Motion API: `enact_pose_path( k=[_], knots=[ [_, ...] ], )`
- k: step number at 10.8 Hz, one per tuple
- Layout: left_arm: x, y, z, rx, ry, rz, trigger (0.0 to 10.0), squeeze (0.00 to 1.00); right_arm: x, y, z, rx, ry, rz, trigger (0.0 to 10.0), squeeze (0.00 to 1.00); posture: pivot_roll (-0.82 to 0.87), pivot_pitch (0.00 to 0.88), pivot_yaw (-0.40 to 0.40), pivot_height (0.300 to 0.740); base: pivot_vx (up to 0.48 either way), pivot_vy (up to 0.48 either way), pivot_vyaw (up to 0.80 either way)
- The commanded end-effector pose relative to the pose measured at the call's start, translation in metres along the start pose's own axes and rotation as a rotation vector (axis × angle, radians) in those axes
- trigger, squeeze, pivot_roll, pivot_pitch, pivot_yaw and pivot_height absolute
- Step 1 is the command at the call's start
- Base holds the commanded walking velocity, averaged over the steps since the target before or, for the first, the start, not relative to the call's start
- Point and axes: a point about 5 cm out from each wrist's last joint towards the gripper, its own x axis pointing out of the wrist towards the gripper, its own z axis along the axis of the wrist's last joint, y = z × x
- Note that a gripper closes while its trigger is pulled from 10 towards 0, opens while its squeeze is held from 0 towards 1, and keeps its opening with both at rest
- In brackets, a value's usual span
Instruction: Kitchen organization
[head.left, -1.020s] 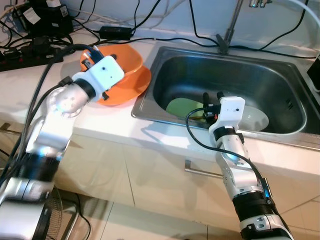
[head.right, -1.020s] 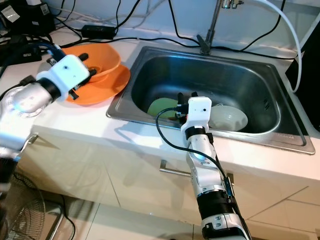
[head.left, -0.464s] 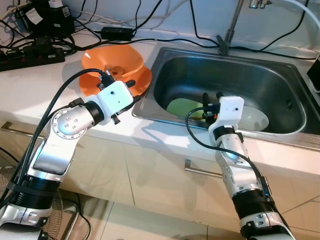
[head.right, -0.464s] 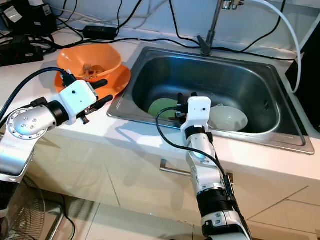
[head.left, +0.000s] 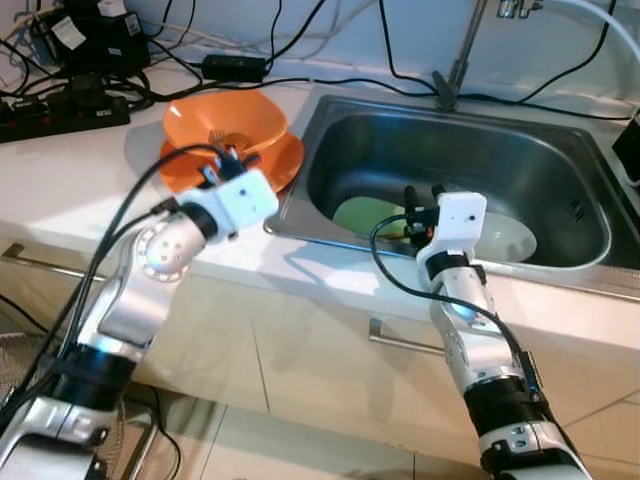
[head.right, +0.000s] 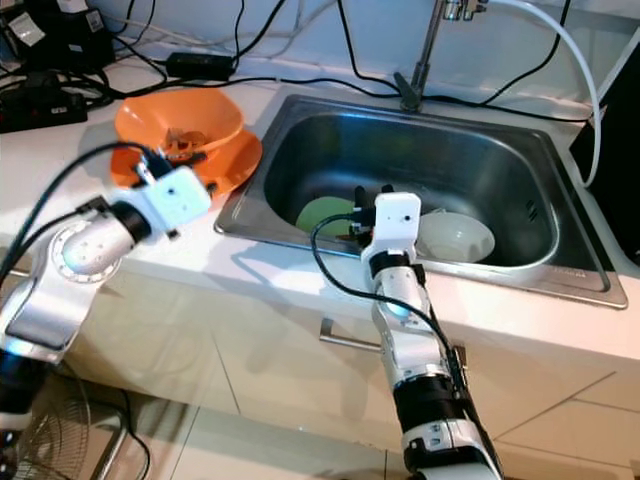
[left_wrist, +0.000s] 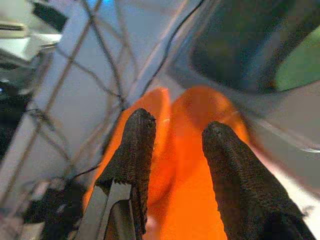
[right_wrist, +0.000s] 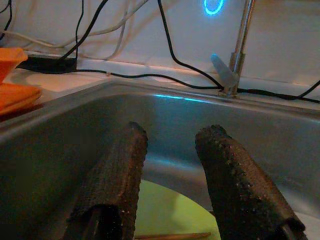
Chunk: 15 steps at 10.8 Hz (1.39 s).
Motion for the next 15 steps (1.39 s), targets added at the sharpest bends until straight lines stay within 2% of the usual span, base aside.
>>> enact_pose_path(
  k=[1, 3, 7, 9, 11, 15],
  knots=[
    [0.001, 0.004, -0.008, 0.038, 0.046, 0.035, 10.0, 0.0, -0.003, -0.008, -0.009, 0.001, 0.04, -0.025, 10.0, 0.0, 0.22, 0.081, -0.019, 0.74, 0.0, 0.0, 0.0],
    [0.003, 0.007, -0.011, 0.052, 0.06, 0.061, 10.0, 0.0, -0.004, -0.007, -0.01, 0.004, 0.041, -0.026, 10.0, 0.0, 0.22, 0.078, -0.013, 0.74, 0.0, 0.0, 0.0],
    [-0.005, 0.013, -0.015, 0.097, 0.085, 0.107, 10.0, 0.0, -0.003, -0.005, -0.01, 0.009, 0.037, -0.026, 10.0, 0.0, 0.23, 0.06, -0.008, 0.74, 0.0, 0.0, 0.0],
    [-0.003, 0.022, -0.019, 0.127, 0.111, 0.148, 10.0, 0.0, -0.002, -0.002, -0.01, 0.014, 0.035, -0.02, 10.0, 0.0, 0.23, 0.046, -0.002, 0.74, 0.0, 0.0, 0.0],
    [0.002, 0.025, -0.022, 0.138, 0.129, 0.148, 10.0, 0.0, -0.002, -0.001, -0.01, 0.017, 0.031, -0.019, 10.0, 0.0, 0.23, 0.041, 0.002, 0.74, 0.0, 0.0, 0.0],
    [0.018, 0.017, -0.029, 0.108, 0.147, 0.102, 10.0, 0.0, -0.004, -0.003, -0.01, 0.017, 0.027, -0.032, 10.0, 0.0, 0.22, 0.066, 0.01, 0.74, 0.0, 0.0, 0.0]
  ],
)
